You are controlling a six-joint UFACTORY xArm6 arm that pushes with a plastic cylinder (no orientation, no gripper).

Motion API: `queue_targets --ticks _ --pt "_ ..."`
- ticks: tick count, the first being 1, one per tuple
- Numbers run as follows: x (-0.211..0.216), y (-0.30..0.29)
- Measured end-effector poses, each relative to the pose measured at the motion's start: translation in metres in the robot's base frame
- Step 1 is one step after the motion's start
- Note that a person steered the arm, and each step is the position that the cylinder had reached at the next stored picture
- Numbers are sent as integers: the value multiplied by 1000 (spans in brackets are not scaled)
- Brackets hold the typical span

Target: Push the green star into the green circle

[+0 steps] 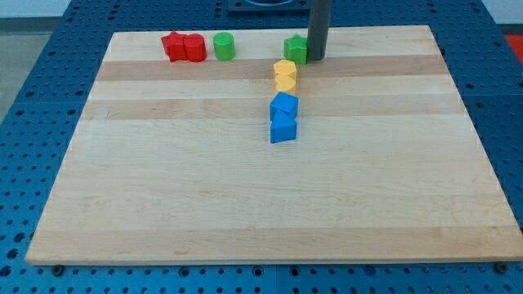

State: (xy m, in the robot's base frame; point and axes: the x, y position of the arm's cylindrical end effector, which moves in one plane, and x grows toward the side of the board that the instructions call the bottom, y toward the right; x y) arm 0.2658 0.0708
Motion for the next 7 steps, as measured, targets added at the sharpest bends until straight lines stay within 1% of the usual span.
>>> queue_targets --ticks 2,4,7 --pt "-5 -19" --pt "-22 -19" --pt "-22 -43"
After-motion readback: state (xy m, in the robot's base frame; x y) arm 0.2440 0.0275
